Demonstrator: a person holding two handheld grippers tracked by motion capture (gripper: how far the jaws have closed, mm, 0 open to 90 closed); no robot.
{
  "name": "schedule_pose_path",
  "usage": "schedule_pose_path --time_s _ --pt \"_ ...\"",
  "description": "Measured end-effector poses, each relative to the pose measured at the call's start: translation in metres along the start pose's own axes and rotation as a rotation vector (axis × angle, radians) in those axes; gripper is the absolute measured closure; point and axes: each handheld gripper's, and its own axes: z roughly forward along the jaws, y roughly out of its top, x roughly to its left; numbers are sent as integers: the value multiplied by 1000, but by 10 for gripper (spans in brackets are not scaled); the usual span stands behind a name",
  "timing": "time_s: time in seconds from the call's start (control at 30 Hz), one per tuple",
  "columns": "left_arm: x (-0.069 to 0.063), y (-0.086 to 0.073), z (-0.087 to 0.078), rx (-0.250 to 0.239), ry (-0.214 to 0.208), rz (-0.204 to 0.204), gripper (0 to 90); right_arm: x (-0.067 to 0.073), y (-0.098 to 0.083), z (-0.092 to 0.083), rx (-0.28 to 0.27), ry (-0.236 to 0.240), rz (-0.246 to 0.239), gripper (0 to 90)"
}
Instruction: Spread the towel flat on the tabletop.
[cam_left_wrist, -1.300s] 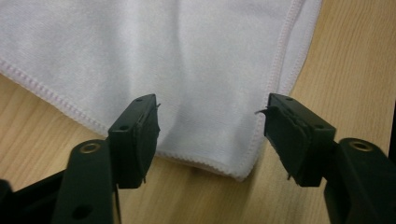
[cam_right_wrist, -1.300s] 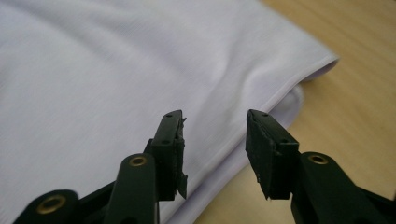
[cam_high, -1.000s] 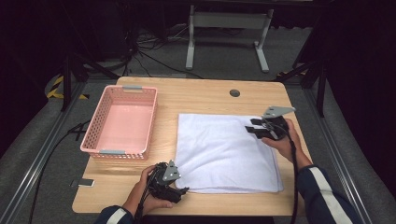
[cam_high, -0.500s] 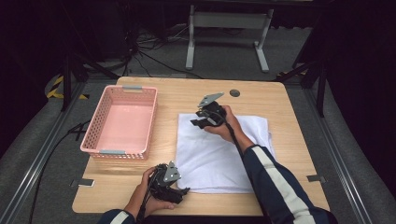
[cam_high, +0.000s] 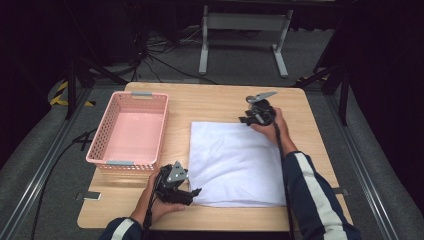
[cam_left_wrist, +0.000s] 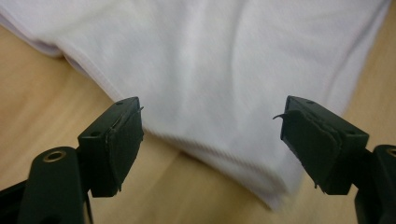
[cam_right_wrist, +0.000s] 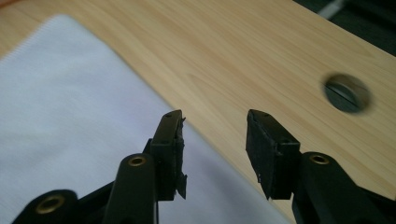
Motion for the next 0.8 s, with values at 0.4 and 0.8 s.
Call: schedule_pose_path --time_s 0.4,0.8 --pt "66 65 62 6 135 -140 237 -66 -67 -42 76 -100 104 561" --pt "128 79 101 79 252 -287 243 -68 -81 -31 113 -108 128 538"
